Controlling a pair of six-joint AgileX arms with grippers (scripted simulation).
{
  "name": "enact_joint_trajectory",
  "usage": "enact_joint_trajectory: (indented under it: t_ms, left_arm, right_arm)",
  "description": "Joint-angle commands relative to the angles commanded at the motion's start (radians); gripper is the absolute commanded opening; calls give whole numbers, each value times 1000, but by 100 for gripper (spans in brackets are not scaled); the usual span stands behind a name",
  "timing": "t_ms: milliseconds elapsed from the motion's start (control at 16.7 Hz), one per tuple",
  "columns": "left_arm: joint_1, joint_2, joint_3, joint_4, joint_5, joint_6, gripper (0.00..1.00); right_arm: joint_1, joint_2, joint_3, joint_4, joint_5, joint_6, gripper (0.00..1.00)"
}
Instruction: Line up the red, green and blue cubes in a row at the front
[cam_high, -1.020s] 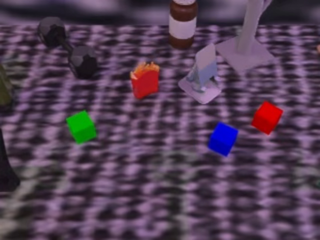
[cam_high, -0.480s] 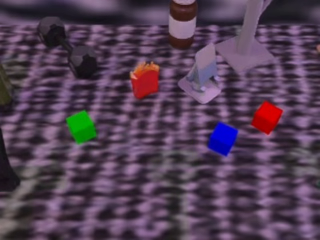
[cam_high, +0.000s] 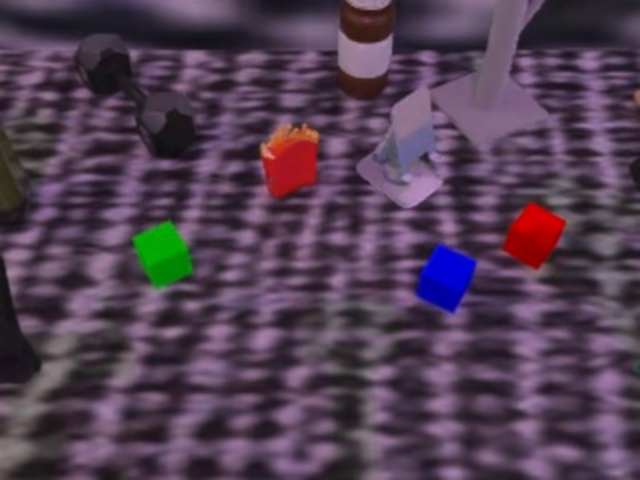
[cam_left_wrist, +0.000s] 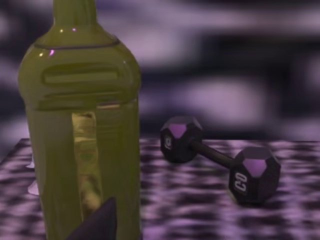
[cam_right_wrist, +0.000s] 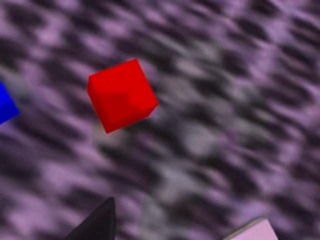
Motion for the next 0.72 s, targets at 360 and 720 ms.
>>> enact_joint_trajectory:
  t_ms: [360,720]
  left_arm:
    - [0,0,0,0,0,0,100]
    - [0,0,0,0,0,0,100]
  right_arm:
    - [59,603,471,-312,3,-163,100]
    - [97,940,786,-489,2,-265,100]
